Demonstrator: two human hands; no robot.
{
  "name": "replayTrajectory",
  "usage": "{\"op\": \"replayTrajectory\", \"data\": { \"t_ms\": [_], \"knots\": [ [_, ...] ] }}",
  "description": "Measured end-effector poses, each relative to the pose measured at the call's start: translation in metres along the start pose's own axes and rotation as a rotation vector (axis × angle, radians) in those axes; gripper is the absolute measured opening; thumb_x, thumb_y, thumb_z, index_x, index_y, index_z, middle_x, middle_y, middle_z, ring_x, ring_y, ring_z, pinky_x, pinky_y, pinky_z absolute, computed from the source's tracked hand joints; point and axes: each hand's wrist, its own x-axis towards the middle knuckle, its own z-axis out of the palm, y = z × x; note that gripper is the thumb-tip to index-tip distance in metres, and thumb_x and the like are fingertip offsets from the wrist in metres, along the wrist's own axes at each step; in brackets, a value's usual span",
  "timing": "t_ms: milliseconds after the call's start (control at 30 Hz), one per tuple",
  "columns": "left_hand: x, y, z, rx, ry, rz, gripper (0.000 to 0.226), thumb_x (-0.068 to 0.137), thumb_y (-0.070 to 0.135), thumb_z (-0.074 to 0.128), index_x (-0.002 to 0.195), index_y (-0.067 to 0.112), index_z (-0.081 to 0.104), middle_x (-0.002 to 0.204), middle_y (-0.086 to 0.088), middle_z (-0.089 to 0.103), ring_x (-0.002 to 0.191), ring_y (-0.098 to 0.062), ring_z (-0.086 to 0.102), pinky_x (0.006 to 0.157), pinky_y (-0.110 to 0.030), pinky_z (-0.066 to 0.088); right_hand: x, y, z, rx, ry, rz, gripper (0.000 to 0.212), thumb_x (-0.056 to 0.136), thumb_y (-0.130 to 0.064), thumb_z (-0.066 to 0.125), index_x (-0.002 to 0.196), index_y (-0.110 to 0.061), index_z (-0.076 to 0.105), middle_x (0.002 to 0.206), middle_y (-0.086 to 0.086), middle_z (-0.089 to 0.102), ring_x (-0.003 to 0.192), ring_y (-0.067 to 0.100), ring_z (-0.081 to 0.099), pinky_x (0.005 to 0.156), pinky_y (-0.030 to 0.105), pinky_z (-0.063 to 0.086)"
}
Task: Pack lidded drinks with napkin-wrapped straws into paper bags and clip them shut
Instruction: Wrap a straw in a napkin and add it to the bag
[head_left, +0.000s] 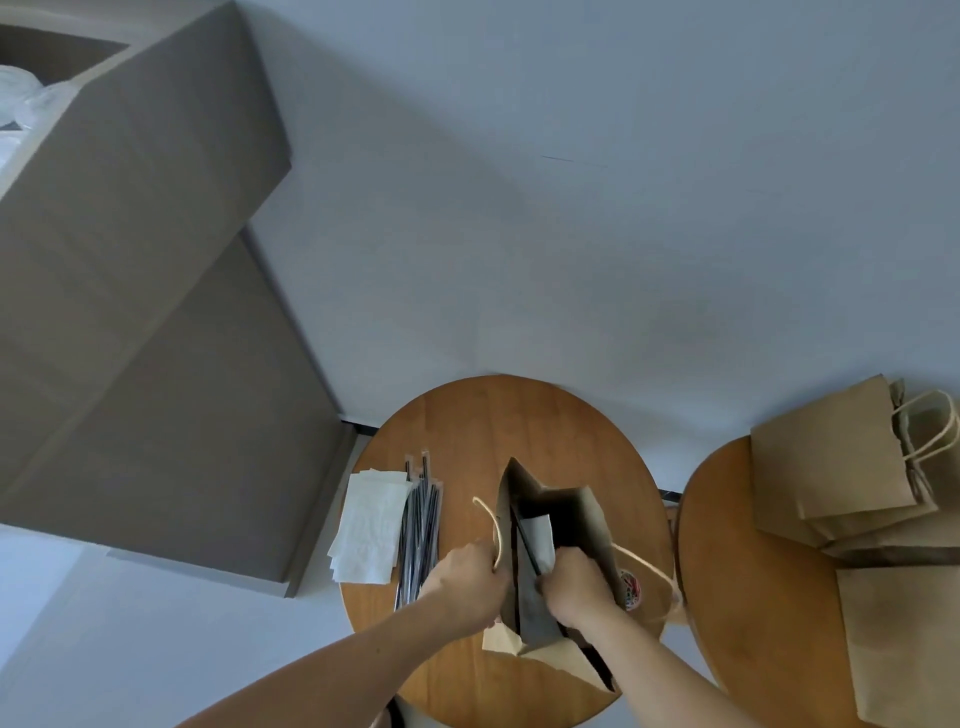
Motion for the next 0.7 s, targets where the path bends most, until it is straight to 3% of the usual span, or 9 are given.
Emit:
{"op": "replayTrajectory", "data": {
  "t_ms": [100,300,433,500,567,633,700],
  "knots": [
    [-0.004,-0.004,-0.004,0.071,0.012,0.012,0.025,0.101,0.037,0.041,0.087,0.024,0.056,0.075,0.003,0.062,0.071,-0.014,0.067,0.074,-0.034,0.061,0.017,0.001,0.006,-0.043,-0.010,0.042,0.010,0.095,-0.022,0.056,0.089,-0.022,0.064,0.084,-0.004,0.067,0.077,0.013,0.063,0.063,0.024,0.048],
    [-0.007,-0.014,0.001,0.152,0.000,-0.004,0.023,0.100,0.039,0.038,0.088,0.024,0.052,0.079,0.002,0.059,0.077,-0.018,0.066,0.076,-0.037,0.060,0.037,-0.001,0.021,-0.125,0.016,0.071,0.014,0.095,-0.025,0.053,0.085,-0.025,0.063,0.079,-0.008,0.063,0.074,0.012,0.059,0.070,0.028,0.049],
    [-0.006,-0.021,0.003,0.131,0.005,-0.002,0.022,0.099,0.041,0.038,0.083,0.029,0.048,0.080,0.004,0.060,0.080,-0.016,0.066,0.077,-0.037,0.059,0.040,0.009,0.029,-0.132,0.049,0.038,0.013,0.093,-0.026,0.056,0.083,-0.033,0.053,0.076,-0.014,0.057,0.067,0.006,0.050,0.071,0.028,0.048],
    [-0.006,-0.023,0.002,0.121,0.028,0.003,0.025,0.099,0.044,0.037,0.087,0.027,0.052,0.080,0.004,0.061,0.079,-0.016,0.066,0.077,-0.038,0.060,0.038,0.010,0.030,-0.128,0.076,0.022,0.016,0.089,-0.029,0.064,0.090,-0.029,0.048,0.091,-0.010,0.062,0.076,0.010,0.057,0.075,0.028,0.049],
    [-0.006,-0.026,0.003,0.122,0.048,0.009,0.031,0.098,0.046,0.035,0.092,0.024,0.056,0.081,0.001,0.063,0.079,-0.017,0.067,0.078,-0.040,0.060,0.033,0.004,0.028,-0.152,0.100,-0.015,0.034,0.085,-0.033,0.070,0.107,-0.020,0.047,0.107,-0.001,0.063,0.097,0.019,0.063,0.078,0.029,0.048],
    [-0.007,-0.028,0.004,0.121,0.052,0.018,0.032,0.098,0.045,0.036,0.098,0.022,0.058,0.084,0.000,0.065,0.079,-0.017,0.067,0.078,-0.042,0.060,0.025,-0.009,0.020,-0.153,0.117,-0.064,0.049,0.085,-0.033,0.070,0.122,-0.012,0.045,0.117,0.007,0.058,0.107,0.024,0.060,0.085,0.031,0.049],
    [-0.008,-0.026,0.005,0.103,0.049,0.032,0.028,0.098,0.041,0.037,0.104,0.023,0.058,0.086,0.001,0.065,0.079,-0.017,0.067,0.078,-0.042,0.060,0.010,-0.025,0.005,-0.155,0.145,-0.127,0.047,0.089,-0.032,0.064,0.126,-0.009,0.046,0.123,0.010,0.052,0.111,0.028,0.056,0.090,0.035,0.049]
  ]
}}
